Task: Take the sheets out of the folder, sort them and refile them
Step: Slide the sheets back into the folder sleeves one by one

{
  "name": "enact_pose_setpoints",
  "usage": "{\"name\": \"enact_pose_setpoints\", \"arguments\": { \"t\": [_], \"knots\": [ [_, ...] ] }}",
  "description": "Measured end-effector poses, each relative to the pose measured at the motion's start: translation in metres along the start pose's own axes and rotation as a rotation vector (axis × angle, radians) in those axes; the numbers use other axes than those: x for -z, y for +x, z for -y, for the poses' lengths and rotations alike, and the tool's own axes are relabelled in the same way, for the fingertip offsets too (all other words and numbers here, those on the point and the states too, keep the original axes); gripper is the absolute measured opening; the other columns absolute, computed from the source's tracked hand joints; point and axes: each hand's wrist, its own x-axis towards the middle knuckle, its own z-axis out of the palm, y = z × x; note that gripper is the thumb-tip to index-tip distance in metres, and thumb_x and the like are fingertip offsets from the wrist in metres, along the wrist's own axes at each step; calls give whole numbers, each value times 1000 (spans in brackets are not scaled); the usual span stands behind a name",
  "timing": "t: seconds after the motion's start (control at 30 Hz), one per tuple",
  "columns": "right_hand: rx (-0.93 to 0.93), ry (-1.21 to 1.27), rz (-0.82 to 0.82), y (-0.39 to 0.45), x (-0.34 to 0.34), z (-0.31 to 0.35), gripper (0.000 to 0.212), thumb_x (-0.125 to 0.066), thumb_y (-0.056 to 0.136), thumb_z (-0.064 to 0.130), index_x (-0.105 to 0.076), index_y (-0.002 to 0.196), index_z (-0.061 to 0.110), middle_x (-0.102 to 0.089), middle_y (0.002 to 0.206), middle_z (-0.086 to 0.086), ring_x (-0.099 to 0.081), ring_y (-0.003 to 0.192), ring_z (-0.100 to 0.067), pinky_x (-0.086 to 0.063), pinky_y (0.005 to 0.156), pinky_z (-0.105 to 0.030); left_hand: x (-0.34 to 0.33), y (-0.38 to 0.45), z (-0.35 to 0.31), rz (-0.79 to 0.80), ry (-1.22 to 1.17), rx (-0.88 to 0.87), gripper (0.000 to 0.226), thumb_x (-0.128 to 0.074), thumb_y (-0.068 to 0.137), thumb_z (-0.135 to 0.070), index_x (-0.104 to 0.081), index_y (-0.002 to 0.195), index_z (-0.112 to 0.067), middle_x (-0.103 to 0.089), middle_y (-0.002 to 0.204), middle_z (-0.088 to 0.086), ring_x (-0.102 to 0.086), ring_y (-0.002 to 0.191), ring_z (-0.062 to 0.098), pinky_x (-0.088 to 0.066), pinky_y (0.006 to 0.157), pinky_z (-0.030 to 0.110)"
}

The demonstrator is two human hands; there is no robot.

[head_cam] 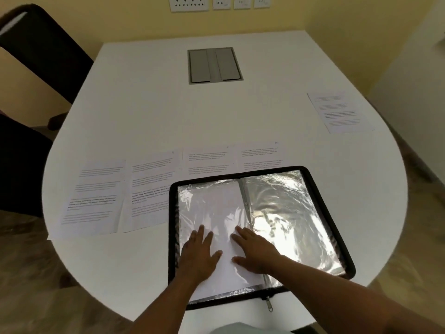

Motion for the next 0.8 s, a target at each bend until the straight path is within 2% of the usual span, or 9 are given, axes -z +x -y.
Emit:
{"name": "enact_pose_setpoints", "arguments": {
  "t": [0.1,0.3,0.4,0.53,0.63,0.8],
  "knots": [
    [-22,68,-5,-6,4,-7,74,-46,95,56,-17,155,25,-7,164,5,-14,149,-17,-22,119,-37,-1,5,-2,-27,14,15,66,-37,96,-55,-20,152,-24,-2,162,2,-8,148,24,-18,118,40],
    [-46,180,-17,-16,9,-23,69,-47,95,55,-24,153,26,-21,161,7,-23,146,-15,-24,118,-34,-3,5,-1,-20,10,26,66,-46,95,-48,-23,152,-22,-5,162,3,-10,147,26,-26,115,43],
    [-55,262,-86,-17,11,-36,64,-49,94,54,-32,150,26,-34,155,6,-32,142,-15,-29,115,-34,0,11,-15,-81,4,76,62,-50,93,-46,-36,146,-18,-19,159,9,-22,143,30,-31,111,43],
    [-80,339,-178,-17,21,-68,60,-49,94,55,-40,146,26,-44,149,5,-39,137,-15,-33,111,-34,5,26,-59,-113,-69,61,60,-49,93,-47,-38,145,-19,-24,157,6,-23,144,25,-26,115,38],
    [-95,406,-284,-19,34,-100,58,-50,94,55,-46,142,23,-49,145,4,-43,133,-15,-35,110,-31,14,44,-107,-129,-184,-7,59,-53,93,-45,-40,144,-19,-28,156,3,-24,144,20,-24,115,36],
    [-150,537,-414,-16,62,-173,53,-53,93,53,-53,136,23,-55,138,6,-48,129,-12,-38,107,-28,29,97,-197,-157,-199,-127,56,-57,92,-44,-44,141,-20,-37,152,1,-31,140,18,-27,112,31]
  ]
}}
